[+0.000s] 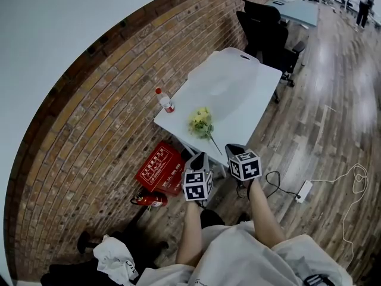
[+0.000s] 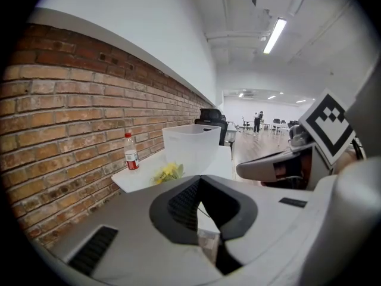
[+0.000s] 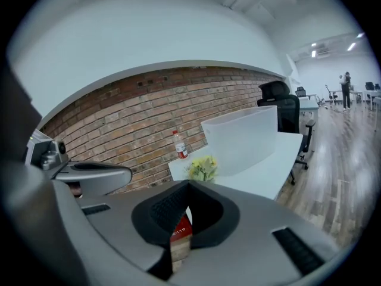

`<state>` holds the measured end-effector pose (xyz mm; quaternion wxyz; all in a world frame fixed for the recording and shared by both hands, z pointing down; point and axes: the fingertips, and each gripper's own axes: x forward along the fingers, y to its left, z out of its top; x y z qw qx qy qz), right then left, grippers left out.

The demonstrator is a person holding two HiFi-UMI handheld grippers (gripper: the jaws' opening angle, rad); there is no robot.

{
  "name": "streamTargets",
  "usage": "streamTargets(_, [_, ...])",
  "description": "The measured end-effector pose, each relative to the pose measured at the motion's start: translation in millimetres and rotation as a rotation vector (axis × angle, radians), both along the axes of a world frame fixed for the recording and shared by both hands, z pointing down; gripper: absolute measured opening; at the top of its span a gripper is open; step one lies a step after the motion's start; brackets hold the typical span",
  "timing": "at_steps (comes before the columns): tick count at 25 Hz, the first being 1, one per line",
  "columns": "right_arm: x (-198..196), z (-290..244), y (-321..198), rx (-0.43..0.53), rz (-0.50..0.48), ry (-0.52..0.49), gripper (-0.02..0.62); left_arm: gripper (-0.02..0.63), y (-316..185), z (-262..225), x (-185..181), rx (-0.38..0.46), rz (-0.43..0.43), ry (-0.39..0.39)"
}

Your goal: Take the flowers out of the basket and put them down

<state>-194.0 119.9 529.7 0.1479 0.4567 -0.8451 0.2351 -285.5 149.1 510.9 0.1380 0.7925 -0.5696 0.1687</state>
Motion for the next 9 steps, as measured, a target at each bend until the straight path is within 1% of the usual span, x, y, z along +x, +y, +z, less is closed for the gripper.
streamTargets(4, [-11.2,7.0,-8.2,-0.022,0.024,0.001,0.008,0.025,-13.4,5.9,-18.6,-0.020,0.013,0.009])
streamTargets(9, [-35.2,9.8,-17.8,-0.052,0.030,-0.046,0.009,0.025,-35.0,8.1,-45.4,-0.040,0.017,0.031])
